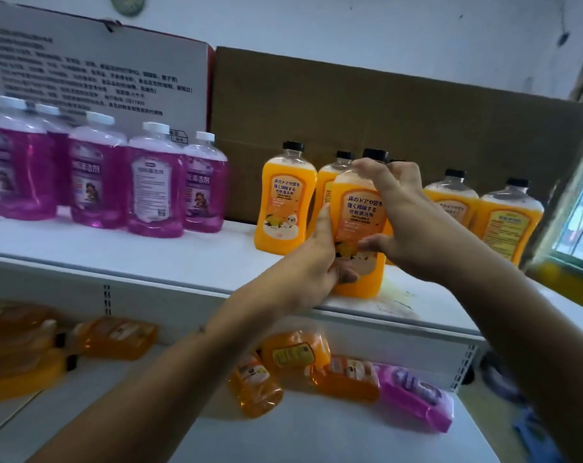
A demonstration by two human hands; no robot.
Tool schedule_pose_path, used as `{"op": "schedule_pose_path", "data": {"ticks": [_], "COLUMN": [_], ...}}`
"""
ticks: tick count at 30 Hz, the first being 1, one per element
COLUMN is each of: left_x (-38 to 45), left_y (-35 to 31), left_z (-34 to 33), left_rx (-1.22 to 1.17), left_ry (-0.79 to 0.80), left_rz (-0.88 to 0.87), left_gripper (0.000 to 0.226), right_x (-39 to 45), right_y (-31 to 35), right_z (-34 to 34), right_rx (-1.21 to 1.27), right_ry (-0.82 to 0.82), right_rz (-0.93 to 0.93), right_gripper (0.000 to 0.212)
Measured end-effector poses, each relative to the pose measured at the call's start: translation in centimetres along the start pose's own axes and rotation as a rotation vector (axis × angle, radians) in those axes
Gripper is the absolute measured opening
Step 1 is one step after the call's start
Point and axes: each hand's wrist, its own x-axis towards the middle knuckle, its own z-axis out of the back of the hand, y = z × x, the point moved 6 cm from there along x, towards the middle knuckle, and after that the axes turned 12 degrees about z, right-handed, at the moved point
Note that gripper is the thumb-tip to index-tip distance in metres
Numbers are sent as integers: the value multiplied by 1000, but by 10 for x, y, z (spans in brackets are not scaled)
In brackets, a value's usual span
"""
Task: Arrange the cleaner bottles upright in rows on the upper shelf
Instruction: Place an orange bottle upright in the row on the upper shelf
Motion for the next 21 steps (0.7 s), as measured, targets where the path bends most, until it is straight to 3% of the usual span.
{"op": "schedule_pose_path", "data": {"ticks": [2,6,9,16,21], "left_x": [9,20,21,28,29], "left_y": [4,-1,6,10,6], "left_z": [-13,-14,-15,-19,-20], "left_rx": [-40,363,339,400,533], "left_ry": [88,60,53,62,42], "left_rz": [17,94,263,249,237], "left_gripper": [50,51,61,74,67], "right_x": [8,17,21,30,31], "right_y": [-5,-20,-27,-34,-39], "right_z": [-7,-22,-28,-43,-49], "right_rx": [-1,55,85,117,105], "right_ry": [-23,-64,-83,-133,-164], "right_rz": [-29,-66,-65,-76,-62], "right_gripper": [100,101,101,101,102]}}
